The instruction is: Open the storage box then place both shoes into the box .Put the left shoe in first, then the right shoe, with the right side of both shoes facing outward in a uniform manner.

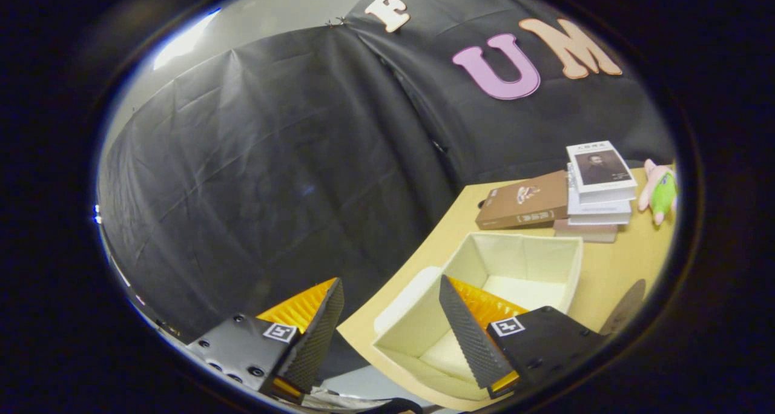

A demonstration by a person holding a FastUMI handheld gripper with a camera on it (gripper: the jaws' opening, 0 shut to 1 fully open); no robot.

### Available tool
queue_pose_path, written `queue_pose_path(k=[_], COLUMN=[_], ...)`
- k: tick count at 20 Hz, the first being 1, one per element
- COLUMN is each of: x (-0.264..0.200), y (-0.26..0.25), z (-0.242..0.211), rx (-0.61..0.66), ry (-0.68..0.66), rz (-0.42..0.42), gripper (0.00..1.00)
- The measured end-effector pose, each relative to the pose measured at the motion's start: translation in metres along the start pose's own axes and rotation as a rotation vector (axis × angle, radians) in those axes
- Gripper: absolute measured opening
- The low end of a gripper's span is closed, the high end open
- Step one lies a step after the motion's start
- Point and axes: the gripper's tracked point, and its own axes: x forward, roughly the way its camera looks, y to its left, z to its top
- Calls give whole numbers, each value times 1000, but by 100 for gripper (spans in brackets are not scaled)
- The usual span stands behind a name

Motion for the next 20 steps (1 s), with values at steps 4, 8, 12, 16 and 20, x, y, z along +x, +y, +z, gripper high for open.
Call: queue_pose_path(k=[4,8,12,16,20], x=[-27,-56,-86,-115,-140], y=[-48,-97,-146,-189,-224], z=[7,10,13,7,-3], rx=[-27,-29,-33,-56,-70], ry=[-27,-34,-45,-26,-7], rz=[-95,-183,-266,-343,-404], gripper=[99,100,100,100,100])
